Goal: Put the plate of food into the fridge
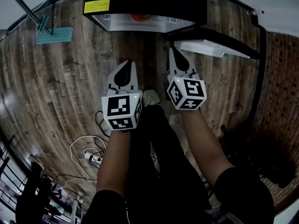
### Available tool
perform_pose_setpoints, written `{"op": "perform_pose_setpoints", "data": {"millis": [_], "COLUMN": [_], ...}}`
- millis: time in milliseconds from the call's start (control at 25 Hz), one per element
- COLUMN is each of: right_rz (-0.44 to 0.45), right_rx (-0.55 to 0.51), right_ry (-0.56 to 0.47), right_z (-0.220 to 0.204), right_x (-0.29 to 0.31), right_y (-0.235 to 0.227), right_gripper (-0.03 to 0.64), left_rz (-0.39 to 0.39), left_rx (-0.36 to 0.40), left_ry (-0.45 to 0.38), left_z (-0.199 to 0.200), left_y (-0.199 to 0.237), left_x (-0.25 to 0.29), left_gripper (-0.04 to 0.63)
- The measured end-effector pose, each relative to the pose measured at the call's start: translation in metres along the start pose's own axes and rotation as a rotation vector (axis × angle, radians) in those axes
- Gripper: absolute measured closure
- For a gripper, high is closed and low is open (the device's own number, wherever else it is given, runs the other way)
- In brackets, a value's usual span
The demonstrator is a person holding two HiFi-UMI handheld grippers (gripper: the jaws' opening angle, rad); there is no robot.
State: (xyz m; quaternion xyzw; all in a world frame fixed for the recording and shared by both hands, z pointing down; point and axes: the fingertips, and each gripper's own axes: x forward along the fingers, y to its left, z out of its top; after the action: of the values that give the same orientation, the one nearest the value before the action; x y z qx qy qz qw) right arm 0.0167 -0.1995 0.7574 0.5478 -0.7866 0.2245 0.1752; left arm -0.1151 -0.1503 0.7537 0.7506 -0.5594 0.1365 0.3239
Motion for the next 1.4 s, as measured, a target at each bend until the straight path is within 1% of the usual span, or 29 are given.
{"op": "perform_pose_setpoints", "data": {"millis": [120, 280, 360, 480, 600, 720, 800, 880, 1000, 1080, 1200, 1280, 1400], "right_rz": [0.014, 0.012, 0.014, 0.035, 0.074, 0.121, 0.184, 0.236, 0.268, 0.280, 0.296, 0.306, 0.310], "right_rx": [-0.056, -0.132, -0.112, -0.061, -0.040, 0.014, 0.051, 0.030, -0.024, -0.043, -0.079, -0.096, -0.110], "right_ry": [-0.061, -0.112, -0.132, -0.130, -0.166, -0.194, -0.192, -0.222, -0.309, -0.346, -0.371, -0.373, -0.372], "right_z": [0.057, 0.132, 0.162, 0.199, 0.260, 0.325, 0.371, 0.417, 0.477, 0.502, 0.524, 0.525, 0.518], "right_x": [-0.046, -0.099, -0.119, -0.152, -0.183, -0.211, -0.228, -0.250, -0.280, -0.294, -0.304, -0.310, -0.319], "right_y": [0.010, 0.024, 0.033, 0.054, 0.075, 0.090, 0.103, 0.118, 0.136, 0.148, 0.167, 0.177, 0.186], "right_gripper": [0.604, 0.603, 0.604, 0.603, 0.603, 0.603, 0.603, 0.603, 0.603, 0.603, 0.603, 0.603, 0.603], "left_rz": [-0.014, -0.004, -0.001, 0.006, 0.013, 0.012, 0.019, 0.038, 0.071, 0.082, 0.085, 0.074, 0.050], "left_rx": [0.026, 0.031, 0.028, 0.014, 0.023, 0.076, 0.119, 0.147, 0.159, 0.170, 0.195, 0.206, 0.218], "left_ry": [-0.029, -0.068, -0.097, -0.129, -0.169, -0.199, -0.228, -0.267, -0.328, -0.363, -0.408, -0.409, -0.399], "left_z": [0.049, 0.116, 0.148, 0.193, 0.252, 0.309, 0.346, 0.382, 0.431, 0.456, 0.485, 0.489, 0.482], "left_y": [-0.028, -0.057, -0.069, -0.093, -0.124, -0.153, -0.167, -0.175, -0.177, -0.177, -0.178, -0.181, -0.187], "left_x": [-0.022, -0.065, -0.086, -0.121, -0.157, -0.193, -0.218, -0.247, -0.289, -0.313, -0.336, -0.345, -0.355], "left_gripper": [0.597, 0.598, 0.597, 0.597, 0.598, 0.598, 0.598, 0.598, 0.597, 0.597, 0.597, 0.598, 0.597]}}
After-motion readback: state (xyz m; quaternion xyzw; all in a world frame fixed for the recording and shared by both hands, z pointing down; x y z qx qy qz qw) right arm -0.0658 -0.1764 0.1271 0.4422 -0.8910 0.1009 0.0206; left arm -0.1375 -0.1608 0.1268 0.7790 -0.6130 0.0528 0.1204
